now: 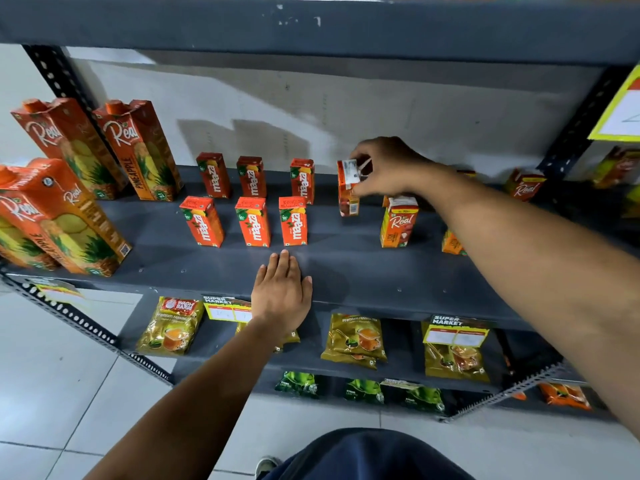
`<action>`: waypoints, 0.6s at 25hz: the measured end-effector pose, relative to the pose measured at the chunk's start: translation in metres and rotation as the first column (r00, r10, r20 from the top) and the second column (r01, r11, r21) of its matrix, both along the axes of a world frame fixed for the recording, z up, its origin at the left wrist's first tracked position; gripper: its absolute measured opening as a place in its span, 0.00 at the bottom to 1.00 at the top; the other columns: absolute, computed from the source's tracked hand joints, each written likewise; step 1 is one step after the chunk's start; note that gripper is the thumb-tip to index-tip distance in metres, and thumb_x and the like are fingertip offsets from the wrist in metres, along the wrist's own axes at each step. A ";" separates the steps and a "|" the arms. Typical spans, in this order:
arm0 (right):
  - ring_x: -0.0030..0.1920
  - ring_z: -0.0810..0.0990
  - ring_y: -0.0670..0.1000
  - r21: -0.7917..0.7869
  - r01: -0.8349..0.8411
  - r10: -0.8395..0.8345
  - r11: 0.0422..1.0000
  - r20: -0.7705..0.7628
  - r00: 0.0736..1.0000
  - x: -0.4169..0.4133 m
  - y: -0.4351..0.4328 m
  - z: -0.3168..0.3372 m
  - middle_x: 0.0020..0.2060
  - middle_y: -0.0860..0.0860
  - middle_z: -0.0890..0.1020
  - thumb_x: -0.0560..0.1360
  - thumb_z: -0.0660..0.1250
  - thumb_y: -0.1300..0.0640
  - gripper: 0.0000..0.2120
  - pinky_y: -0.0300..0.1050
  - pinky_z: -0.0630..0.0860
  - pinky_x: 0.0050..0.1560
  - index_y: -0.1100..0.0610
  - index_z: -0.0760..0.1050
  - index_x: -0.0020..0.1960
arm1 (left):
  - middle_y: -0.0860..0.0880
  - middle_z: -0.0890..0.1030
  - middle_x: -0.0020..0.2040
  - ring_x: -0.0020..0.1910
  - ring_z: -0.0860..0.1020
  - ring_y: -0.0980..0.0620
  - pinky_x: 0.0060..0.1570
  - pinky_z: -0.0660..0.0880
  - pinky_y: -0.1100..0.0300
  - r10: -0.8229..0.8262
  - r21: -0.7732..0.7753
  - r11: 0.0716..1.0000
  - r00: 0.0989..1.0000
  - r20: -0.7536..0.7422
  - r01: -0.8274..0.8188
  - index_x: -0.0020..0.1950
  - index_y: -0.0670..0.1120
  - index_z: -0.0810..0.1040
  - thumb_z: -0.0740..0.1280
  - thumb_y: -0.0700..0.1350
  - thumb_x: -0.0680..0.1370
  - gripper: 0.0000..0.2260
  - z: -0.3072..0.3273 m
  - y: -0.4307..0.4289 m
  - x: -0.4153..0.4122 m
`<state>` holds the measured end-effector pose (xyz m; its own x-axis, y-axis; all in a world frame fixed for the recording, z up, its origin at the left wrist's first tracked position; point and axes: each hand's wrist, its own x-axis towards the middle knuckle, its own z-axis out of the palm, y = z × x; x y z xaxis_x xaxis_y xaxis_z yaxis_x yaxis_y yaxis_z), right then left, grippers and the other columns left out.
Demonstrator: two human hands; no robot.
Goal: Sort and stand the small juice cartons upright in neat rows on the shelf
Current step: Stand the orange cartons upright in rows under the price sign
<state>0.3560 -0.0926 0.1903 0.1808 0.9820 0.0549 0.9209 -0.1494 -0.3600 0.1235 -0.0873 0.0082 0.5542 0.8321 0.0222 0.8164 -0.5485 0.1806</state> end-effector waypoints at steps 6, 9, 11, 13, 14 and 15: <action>0.54 0.78 0.47 0.227 0.173 -0.098 0.958 -0.310 0.946 0.037 -0.043 0.023 0.52 0.47 0.79 0.68 0.74 0.56 0.21 0.36 0.75 0.45 0.51 0.76 0.59 | 0.43 0.53 0.79 0.78 0.48 0.46 0.75 0.45 0.51 -0.153 -0.008 0.988 0.980 0.124 0.155 0.77 0.41 0.55 0.46 0.55 0.82 0.27 0.016 -0.041 0.051; 0.41 0.83 0.48 0.267 0.297 -0.157 0.917 -0.442 0.883 0.058 -0.070 0.029 0.48 0.44 0.78 0.70 0.69 0.60 0.24 0.41 0.82 0.38 0.48 0.75 0.65 | 0.44 0.52 0.79 0.78 0.47 0.46 0.76 0.45 0.52 -0.201 -0.001 0.979 0.973 0.113 0.203 0.77 0.41 0.54 0.46 0.56 0.82 0.28 0.017 -0.058 0.085; 0.36 0.84 0.48 0.249 0.347 -0.202 0.904 -0.467 0.861 0.074 -0.089 0.030 0.47 0.42 0.77 0.72 0.67 0.62 0.23 0.41 0.83 0.36 0.48 0.76 0.65 | 0.44 0.53 0.79 0.78 0.47 0.46 0.76 0.46 0.51 -0.203 -0.003 0.979 0.976 0.083 0.204 0.77 0.41 0.54 0.46 0.56 0.82 0.28 0.012 -0.061 0.097; 0.34 0.84 0.48 0.219 0.406 -0.258 0.887 -0.494 0.830 0.093 -0.110 0.027 0.49 0.45 0.79 0.72 0.64 0.62 0.20 0.41 0.82 0.36 0.47 0.77 0.62 | 0.44 0.52 0.79 0.78 0.47 0.46 0.76 0.46 0.51 -0.215 -0.002 0.977 0.976 0.035 0.215 0.77 0.41 0.53 0.45 0.56 0.82 0.28 0.005 -0.063 0.104; 0.34 0.84 0.47 0.203 0.440 -0.292 0.875 -0.502 0.814 0.103 -0.121 0.025 0.49 0.48 0.81 0.73 0.64 0.62 0.18 0.40 0.81 0.36 0.49 0.78 0.61 | 0.44 0.52 0.79 0.78 0.47 0.46 0.76 0.46 0.51 -0.216 0.002 0.976 0.976 0.011 0.216 0.77 0.41 0.53 0.44 0.56 0.81 0.28 0.002 -0.064 0.105; 0.34 0.84 0.47 0.178 0.469 -0.335 0.865 -0.491 0.804 0.113 -0.132 0.023 0.49 0.51 0.82 0.73 0.64 0.61 0.17 0.41 0.82 0.38 0.52 0.78 0.60 | 0.44 0.52 0.79 0.78 0.47 0.46 0.76 0.46 0.51 -0.212 0.008 0.977 0.977 -0.009 0.212 0.77 0.41 0.53 0.44 0.56 0.81 0.29 0.000 -0.065 0.106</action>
<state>0.4692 -0.2246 0.2136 0.6262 0.7682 0.1330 0.5393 -0.3036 -0.7855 0.2295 -0.1524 0.0082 0.7182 0.6954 0.0240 0.6827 -0.7109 0.1687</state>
